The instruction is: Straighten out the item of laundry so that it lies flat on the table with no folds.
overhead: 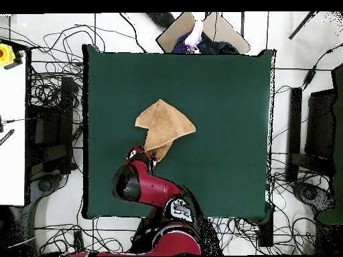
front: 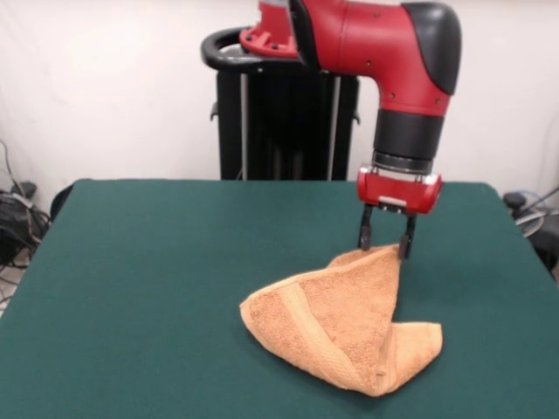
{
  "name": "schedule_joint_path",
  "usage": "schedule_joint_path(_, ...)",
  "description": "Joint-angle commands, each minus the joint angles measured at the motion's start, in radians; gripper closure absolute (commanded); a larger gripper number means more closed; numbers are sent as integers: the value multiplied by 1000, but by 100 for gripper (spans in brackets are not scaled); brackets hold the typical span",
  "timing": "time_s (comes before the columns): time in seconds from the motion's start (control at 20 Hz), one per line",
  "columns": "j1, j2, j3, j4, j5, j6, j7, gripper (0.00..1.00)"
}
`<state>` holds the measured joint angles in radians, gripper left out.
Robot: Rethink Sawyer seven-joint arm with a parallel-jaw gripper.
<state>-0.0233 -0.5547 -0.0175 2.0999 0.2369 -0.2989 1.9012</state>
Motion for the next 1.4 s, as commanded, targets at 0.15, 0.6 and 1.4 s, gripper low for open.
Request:
schedule_joint_path(0.15,-19,74,26,1,-22,-71,219,0)
schedule_joint_path(0.6,-34,197,54,-75,-62,-263,263,0)
schedule_joint_path(1.4,-7,160,39,-50,-69,-397,231,0)
